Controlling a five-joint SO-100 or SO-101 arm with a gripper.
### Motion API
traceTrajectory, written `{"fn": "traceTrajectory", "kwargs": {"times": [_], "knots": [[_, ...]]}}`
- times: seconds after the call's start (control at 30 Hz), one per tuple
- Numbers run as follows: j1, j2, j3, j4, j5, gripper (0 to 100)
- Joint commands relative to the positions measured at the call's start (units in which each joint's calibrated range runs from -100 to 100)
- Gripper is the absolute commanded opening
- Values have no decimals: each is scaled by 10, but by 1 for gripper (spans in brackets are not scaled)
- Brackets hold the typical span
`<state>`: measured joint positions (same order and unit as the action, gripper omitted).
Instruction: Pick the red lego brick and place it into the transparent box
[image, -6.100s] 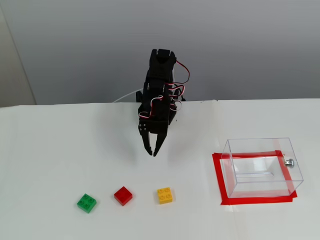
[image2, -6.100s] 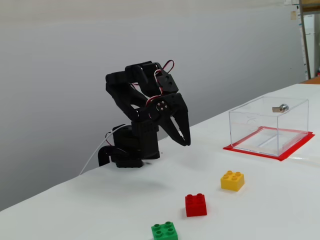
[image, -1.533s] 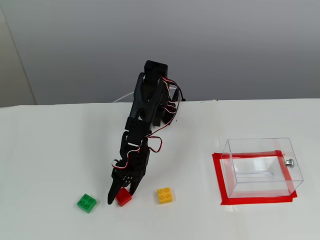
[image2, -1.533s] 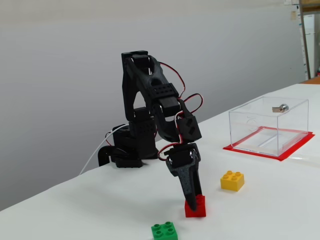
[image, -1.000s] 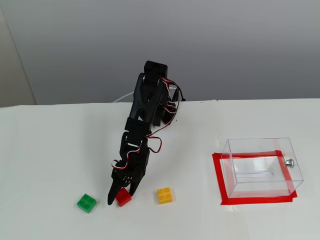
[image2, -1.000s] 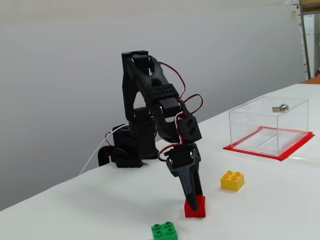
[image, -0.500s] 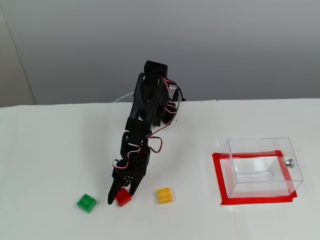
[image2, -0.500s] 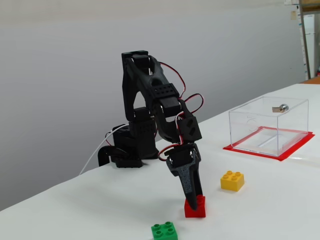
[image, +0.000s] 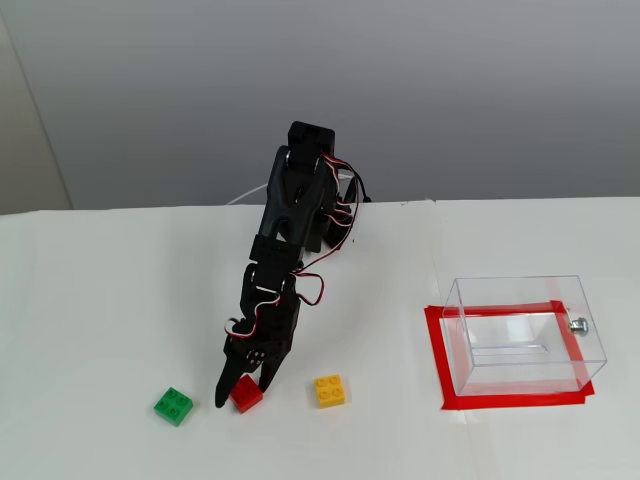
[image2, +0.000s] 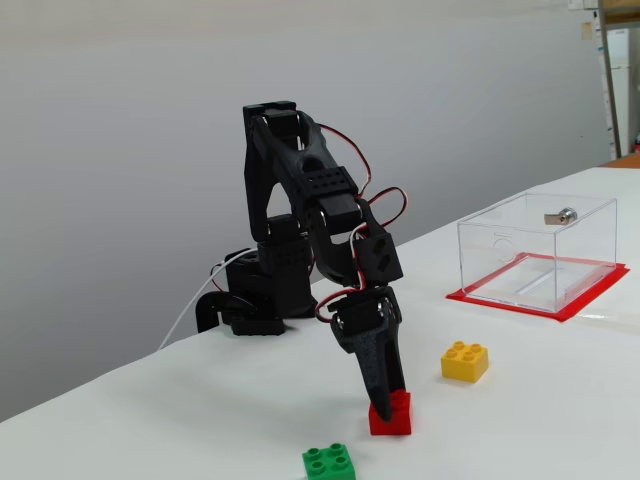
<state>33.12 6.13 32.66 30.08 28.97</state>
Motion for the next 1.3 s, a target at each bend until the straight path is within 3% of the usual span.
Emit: {"fn": "traceTrajectory", "kwargs": {"times": [0.0, 0.2, 0.9, 1.07, 1.27], "knots": [[9, -8, -8, 7, -2, 29], [9, -8, -8, 6, -2, 20], [16, -8, -9, 4, -14, 20], [16, -8, -9, 3, -15, 13], [17, -8, -9, 3, -15, 13]]}}
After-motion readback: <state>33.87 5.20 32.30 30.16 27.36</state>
